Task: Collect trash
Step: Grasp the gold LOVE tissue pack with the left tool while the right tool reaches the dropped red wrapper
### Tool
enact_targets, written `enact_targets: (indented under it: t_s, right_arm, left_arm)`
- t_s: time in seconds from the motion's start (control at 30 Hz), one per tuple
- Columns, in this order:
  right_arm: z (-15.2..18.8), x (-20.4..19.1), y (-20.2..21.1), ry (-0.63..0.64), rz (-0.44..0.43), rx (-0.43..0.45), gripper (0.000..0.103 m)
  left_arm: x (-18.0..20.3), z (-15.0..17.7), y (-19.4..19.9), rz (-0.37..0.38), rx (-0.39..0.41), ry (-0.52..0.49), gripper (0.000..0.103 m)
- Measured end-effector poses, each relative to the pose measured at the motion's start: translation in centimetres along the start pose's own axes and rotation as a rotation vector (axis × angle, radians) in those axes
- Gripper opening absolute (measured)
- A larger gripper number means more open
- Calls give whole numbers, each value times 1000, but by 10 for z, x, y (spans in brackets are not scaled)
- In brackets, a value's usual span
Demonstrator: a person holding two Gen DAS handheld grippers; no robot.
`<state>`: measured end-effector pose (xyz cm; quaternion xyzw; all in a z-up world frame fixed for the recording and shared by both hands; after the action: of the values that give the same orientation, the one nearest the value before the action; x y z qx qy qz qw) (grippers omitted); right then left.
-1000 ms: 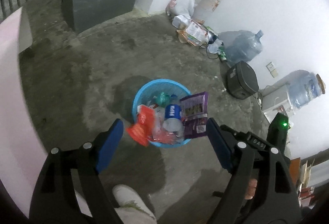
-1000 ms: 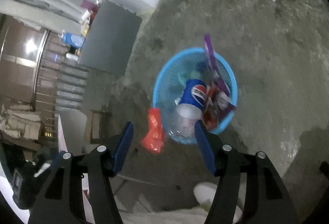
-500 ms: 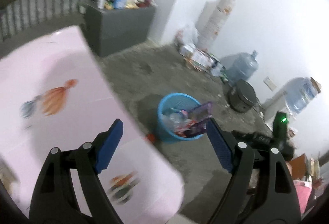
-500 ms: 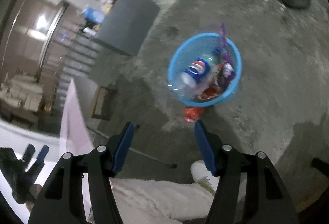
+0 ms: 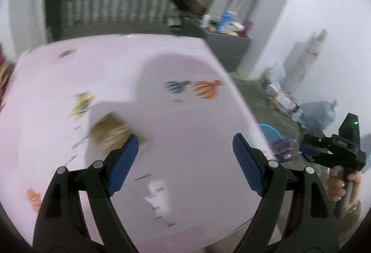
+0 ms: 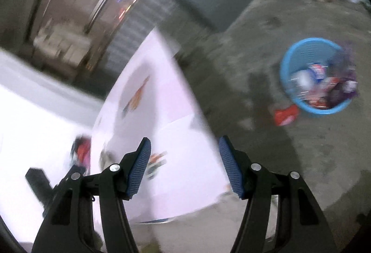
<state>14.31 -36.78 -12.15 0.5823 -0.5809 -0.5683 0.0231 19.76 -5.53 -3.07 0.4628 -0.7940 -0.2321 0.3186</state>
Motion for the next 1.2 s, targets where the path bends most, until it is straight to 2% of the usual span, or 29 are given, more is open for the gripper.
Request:
enact_targets:
  t_s: [0.13,0.2,0.27,0.37,0.47,0.6,0.7,0.77,0.87,1.0,1.03,1.2]
  right_arm:
    - [8,-42,-31,98,3,-65,60]
    - [7,-53,-33,110,3,-59,60]
    - [5,-52,-30,98,5,-43,60]
    - [2,-37,-25,70,75,-6,60]
    - [5,-8,-14,32,206,46,60]
    - [14,44,-5,-58,342,57,60]
    - [23,79,-6,-73,458,56,60]
    - [28,98,-8,-92,502,50,60]
    - [35,128,-21,-155,510,64,60]
    - [44,172,-55,-346,480,96,60]
    - [46,184,-67,-379,500,95,60]
    - [37,210,-134,-309,582,24,60]
  left_arm:
    - [-42,3,13,-89,25,37,78]
    - [-53,2,15,-88,30,55,78]
    - [-62,2,8,-75,-2,76,78]
    - [-86,3,-8,-87,-60,178,78]
    - [-98,3,-30,-66,-88,295,79]
    - [-99,10,-61,-36,-164,335,78]
    - [-91,8,-70,-58,-153,301,79]
    - [-88,6,-75,-69,-153,298,78]
    - [-83,0,-82,-84,-150,284,78]
    - [-75,-6,-93,-121,-159,230,78]
    - [-73,-7,-96,-131,-161,211,78]
    - [-62,-15,-109,-181,-187,134,70]
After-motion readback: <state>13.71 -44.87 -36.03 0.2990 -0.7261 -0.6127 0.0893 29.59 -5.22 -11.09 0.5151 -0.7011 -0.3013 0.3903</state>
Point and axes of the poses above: each gripper's, at about its wrist camera, not at the fingertips, and y roughly against the way its jaws point, x to its right, z to its underside, the point moved 7 cm from there along -y, roughly the way its jaws point, and after that the axes turned 5 degrees about z, right-handed, at the moved point
